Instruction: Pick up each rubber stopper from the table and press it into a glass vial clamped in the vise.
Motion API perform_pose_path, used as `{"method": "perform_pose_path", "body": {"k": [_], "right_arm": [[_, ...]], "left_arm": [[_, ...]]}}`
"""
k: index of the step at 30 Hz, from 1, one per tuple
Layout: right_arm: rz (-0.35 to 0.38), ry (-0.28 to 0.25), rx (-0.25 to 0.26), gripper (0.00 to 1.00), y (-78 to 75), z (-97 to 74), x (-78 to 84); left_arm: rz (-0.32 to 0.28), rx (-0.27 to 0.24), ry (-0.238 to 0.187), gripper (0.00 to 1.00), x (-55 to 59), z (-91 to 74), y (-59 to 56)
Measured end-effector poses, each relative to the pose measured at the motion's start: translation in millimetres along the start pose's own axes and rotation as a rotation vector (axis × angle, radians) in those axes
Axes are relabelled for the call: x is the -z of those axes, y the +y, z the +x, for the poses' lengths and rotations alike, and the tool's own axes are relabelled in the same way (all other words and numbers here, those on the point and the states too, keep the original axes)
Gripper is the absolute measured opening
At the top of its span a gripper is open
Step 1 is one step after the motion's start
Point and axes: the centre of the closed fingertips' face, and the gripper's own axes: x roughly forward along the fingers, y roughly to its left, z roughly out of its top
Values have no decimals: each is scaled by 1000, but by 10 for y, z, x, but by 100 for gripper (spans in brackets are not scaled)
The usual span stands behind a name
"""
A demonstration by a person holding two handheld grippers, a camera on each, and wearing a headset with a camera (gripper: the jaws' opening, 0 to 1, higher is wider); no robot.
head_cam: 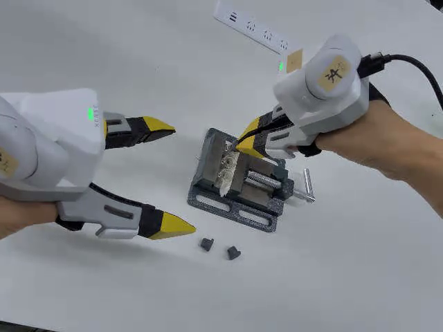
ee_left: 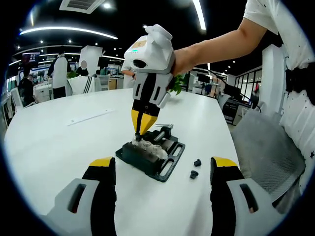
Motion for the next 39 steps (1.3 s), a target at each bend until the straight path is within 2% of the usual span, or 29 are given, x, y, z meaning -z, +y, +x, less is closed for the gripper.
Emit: {"method": "perform_pose_path", "body": {"k": [6, 17, 32, 39], "right_arm": [[-27, 16, 10, 0, -4, 8, 11], [-57, 59, -4, 0, -24, 24, 14], [-71, 104, -17, 0, -26, 32, 10], [-66, 108, -25, 0, -31, 41, 15]], "left_arm": [[-1, -2, -3, 78, 6, -2, 11], [-2, -5, -12, 77, -4, 11, 29], [0, -10, -17, 77, -25, 19, 50], [4, -7, -20, 77, -37, 39, 55]]}}
